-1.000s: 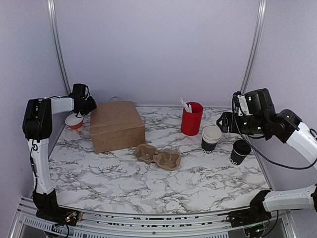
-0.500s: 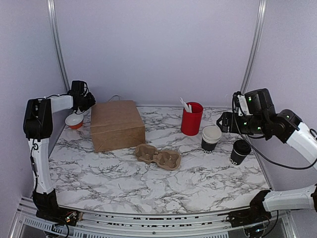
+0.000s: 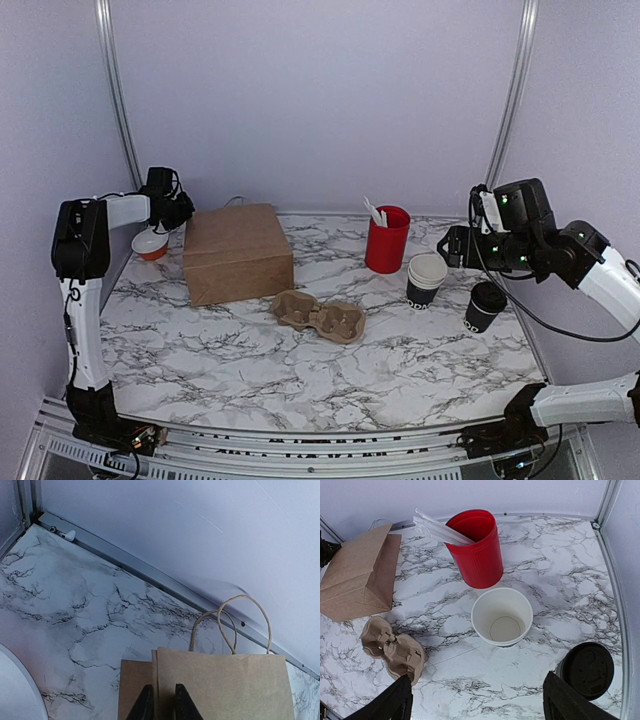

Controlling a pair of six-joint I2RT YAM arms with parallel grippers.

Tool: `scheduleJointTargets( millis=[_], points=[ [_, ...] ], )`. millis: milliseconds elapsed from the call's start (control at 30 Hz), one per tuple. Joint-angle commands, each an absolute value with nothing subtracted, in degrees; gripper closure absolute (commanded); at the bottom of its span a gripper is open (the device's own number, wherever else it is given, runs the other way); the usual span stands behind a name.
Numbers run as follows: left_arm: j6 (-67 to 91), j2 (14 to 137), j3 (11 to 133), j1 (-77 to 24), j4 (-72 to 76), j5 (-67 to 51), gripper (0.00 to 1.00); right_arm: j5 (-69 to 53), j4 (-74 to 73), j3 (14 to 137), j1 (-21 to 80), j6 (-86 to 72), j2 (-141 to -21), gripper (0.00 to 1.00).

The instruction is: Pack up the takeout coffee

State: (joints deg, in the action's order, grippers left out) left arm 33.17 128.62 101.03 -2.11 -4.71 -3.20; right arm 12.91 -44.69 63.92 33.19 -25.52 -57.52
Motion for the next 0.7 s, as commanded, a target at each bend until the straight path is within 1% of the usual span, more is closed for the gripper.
scheduleJointTargets(
  millis=[0,33,200,433,533,667],
  points=[
    [33.5,129.7,103.4,-1.8,-6.2,-6.0,0.98,13.1,-44.6,63.9,33.7,-26.0,-57.0,0.13],
    [33.6,129.1,103.4,-1.8,-6.2,-6.4,1.00,13.0,-44.5,63.9,33.7,-26.0,-57.0,0.13],
    [33.0,123.6,100.8,-2.0,-4.8,-7.9,1.00,11.6,-43.7,63.5,33.7,-25.8,-57.0,0.13],
    [33.7,109.5,91.4,-3.1,1.3,-7.3,1.00,10.1,-41.1,61.9,33.8,-25.8,-56.6,0.13],
    [33.1,102.3,86.1,-4.7,3.8,-3.9,1.00,10.1,-39.5,61.6,35.3,-26.0,-57.5,0.13],
    [31.9,93.2,76.4,-7.3,9.8,2.3,1.00,12.2,-37.8,62.7,39.7,-26.5,-60.5,0.13]
  ],
)
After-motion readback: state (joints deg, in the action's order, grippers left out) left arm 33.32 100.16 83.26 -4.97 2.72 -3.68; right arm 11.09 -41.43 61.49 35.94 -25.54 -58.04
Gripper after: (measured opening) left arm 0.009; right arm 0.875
